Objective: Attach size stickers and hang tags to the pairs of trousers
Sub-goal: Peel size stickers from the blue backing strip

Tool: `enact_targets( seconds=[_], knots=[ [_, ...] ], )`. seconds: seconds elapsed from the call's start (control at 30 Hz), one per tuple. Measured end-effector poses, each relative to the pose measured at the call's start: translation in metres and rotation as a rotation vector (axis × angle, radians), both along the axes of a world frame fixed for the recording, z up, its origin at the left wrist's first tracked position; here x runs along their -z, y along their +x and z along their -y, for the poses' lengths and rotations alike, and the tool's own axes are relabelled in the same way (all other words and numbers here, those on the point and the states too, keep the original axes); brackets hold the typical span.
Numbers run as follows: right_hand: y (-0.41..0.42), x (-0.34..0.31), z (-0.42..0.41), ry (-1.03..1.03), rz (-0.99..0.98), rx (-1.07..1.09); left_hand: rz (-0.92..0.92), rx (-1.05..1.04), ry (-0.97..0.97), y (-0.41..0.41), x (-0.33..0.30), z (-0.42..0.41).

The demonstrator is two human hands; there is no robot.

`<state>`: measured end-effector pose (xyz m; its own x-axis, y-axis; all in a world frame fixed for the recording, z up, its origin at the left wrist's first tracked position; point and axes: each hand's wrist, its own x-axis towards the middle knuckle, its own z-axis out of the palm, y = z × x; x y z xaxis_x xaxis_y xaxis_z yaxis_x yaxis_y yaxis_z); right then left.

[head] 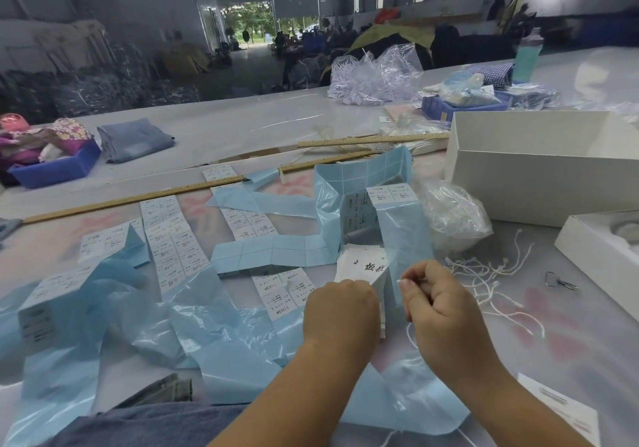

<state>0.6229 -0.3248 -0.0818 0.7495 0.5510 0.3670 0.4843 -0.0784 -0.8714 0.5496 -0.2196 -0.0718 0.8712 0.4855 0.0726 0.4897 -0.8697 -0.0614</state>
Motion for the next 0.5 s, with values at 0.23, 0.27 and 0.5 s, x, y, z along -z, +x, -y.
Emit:
enact_targets(
  seconds=[0.23, 0.27, 0.5],
  knots=[
    [-0.007, 0.014, -0.003, -0.32, -0.117, -0.117, 0.017, -0.058, -0.059, -0.002, -0.006, -0.003],
    [-0.007, 0.013, -0.005, -0.363, -0.148, -0.144, 0.027, -0.081, -0.083, -0.002, -0.007, -0.004],
    [0.002, 0.002, -0.021, -0.337, -0.348, -0.133, 0.091, -0.188, -0.202, -0.006, -0.015, -0.019]
  ],
)
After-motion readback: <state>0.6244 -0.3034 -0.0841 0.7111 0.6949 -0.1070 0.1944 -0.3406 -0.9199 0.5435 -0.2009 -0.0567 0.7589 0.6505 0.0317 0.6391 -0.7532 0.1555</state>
